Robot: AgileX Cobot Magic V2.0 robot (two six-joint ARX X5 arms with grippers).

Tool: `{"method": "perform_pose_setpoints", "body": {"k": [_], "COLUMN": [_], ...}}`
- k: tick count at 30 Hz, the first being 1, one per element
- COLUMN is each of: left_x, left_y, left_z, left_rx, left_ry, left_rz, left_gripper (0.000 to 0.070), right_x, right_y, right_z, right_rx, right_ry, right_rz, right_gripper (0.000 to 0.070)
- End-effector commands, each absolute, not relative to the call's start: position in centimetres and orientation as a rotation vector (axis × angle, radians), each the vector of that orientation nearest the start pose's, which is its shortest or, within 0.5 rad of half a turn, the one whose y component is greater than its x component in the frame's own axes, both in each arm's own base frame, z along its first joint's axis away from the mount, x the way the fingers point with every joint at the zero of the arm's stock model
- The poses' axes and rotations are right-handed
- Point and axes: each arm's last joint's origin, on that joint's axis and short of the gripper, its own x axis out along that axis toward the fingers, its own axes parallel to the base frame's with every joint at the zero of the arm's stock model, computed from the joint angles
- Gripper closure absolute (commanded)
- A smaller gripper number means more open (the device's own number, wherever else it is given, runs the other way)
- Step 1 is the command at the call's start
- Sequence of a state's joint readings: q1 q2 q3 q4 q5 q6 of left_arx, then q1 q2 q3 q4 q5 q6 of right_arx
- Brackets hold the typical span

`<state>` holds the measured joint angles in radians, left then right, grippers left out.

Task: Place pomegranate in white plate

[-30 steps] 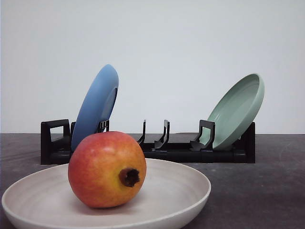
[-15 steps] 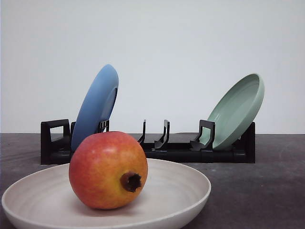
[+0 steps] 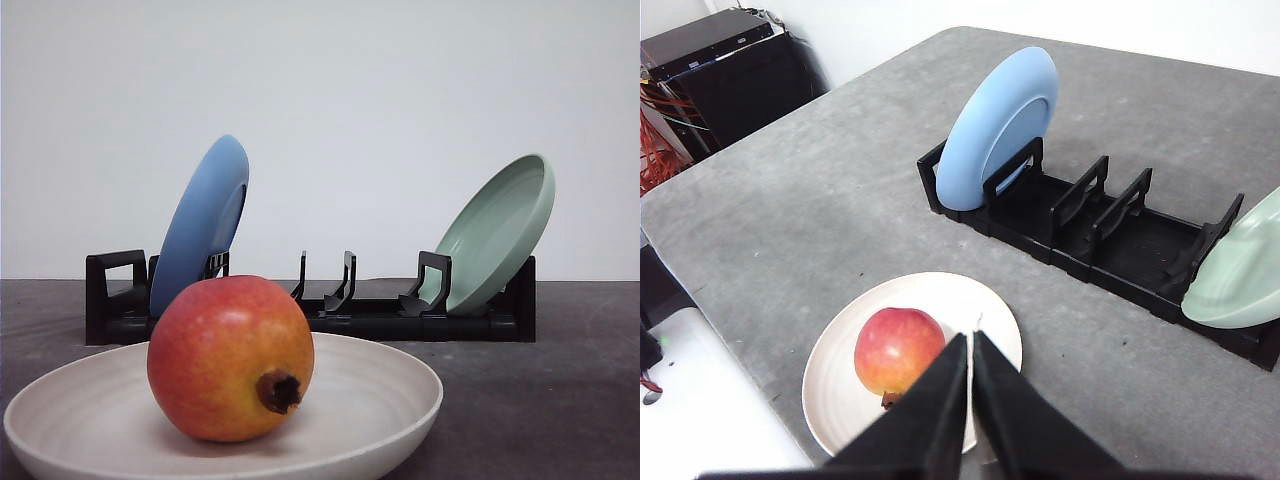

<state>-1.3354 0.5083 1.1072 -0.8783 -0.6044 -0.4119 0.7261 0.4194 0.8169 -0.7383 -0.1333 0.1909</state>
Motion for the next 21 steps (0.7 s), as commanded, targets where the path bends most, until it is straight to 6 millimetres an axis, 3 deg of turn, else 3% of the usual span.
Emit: {"method": "perform_pose_setpoints", "body": {"k": [1,12,16,21], "left_x": [2.7,2.9,3.9,6.4], "left_y": [-4.2,-4.7,-5.5,-5.7], "left_z": [39.7,38.8,36.9,32.7], "left_rx": [-0.159,-0.159,-0.021,0.143], "left_ry": [0.296,0.298,0.282,0.222], "left_rz": [-0.686,-0.665,-0.558,-0.327], "left_gripper": [0.0700,0.0700,0.0700,0.0700], "right_x": [5.1,5.1,5.1,5.1], "right_y": [5.1,5.1,5.1,5.1], "right_z": [33.2,33.2,33.2,33.2], "right_rx": [0.082,0.081,0.082,0.082], "right_ry": [0.400,0.399,0.399,0.399], "right_rz": [0.822,0.822,0.822,0.822], "right_gripper": [0.0700,0.0700,0.0700,0.0700]}}
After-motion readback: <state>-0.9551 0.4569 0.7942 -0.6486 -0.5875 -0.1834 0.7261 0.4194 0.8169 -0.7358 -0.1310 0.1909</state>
